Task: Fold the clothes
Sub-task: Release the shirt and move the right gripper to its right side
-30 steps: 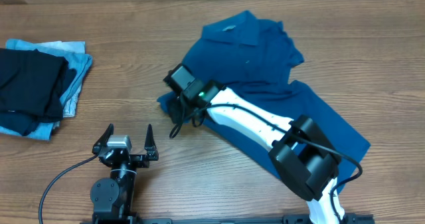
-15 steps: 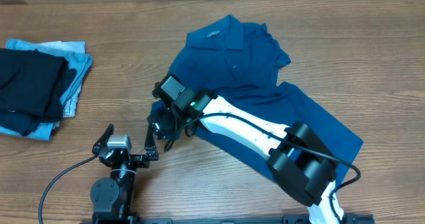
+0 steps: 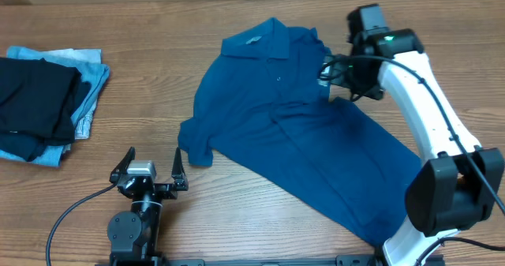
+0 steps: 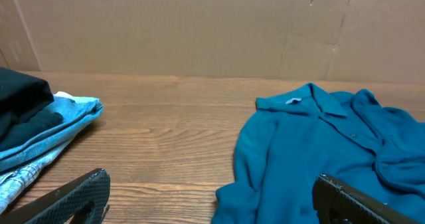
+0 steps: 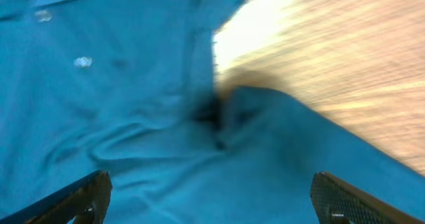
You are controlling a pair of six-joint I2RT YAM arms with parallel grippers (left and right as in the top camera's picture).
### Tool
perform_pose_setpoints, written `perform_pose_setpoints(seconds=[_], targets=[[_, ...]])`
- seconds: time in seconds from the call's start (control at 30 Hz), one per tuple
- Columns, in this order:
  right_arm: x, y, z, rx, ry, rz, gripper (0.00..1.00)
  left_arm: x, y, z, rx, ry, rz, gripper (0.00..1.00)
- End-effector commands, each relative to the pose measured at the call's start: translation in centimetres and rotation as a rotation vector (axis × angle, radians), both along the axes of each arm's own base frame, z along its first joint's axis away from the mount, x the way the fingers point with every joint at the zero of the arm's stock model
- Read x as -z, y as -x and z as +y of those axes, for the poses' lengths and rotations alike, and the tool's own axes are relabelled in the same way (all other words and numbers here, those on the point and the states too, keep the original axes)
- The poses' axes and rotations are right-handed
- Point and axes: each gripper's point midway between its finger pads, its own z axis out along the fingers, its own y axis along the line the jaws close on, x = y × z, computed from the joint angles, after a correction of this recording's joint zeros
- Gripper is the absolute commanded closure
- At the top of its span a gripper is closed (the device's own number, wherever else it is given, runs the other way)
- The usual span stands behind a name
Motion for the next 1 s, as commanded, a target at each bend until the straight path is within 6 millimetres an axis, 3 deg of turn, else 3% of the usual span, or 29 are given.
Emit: perform_pose_setpoints(seconds=[0.0, 0.23, 0.47, 0.53, 0.57, 0.63, 0.67, 0.83, 0.97], targets=[[0.3, 0.1, -2.5, 0.090, 0.017, 0.015, 0.00, 0.0, 0.0, 0.0, 0.002, -0.027, -0.005, 0.00], [0.1, -0.4, -3.4, 0.117, 0.018, -0.003, 0.00, 0.0, 0.0, 0.0, 0.002, -0.027, -0.005, 0.00], [0.2, -0.5, -8.4, 0.242, 0.016, 0.001, 0.00, 0.0, 0.0, 0.0, 0.002, -0.027, -0.005, 0.00], [0.1, -0.7, -8.6, 0.246, 0.017, -0.010, 0.01, 0.0, 0.0, 0.0, 0.002, -0.027, -0.005, 0.00], [0.1, -1.0, -8.6, 0.244, 0.017, -0.018, 0.13, 0.0, 0.0, 0.0, 0.002, -0.027, -0.005, 0.00], [0.1, -1.0, -8.6, 0.244, 0.016, -0.021, 0.75, 0.0, 0.0, 0.0, 0.002, -0.027, -0.005, 0.00], [0.2, -0.5, -8.6, 0.245, 0.018, 0.001, 0.96, 0.0, 0.0, 0.0, 0.002, -0.027, -0.005, 0.00], [1.7, 3.9, -8.2, 0.244, 0.021, 0.183, 0.96, 0.0, 0.0, 0.0, 0.002, -0.027, -0.005, 0.00], [5.0, 6.6, -5.7, 0.225, -0.112, 0.298, 0.96, 0.0, 0.0, 0.0, 0.002, -0.027, -0.005, 0.00]])
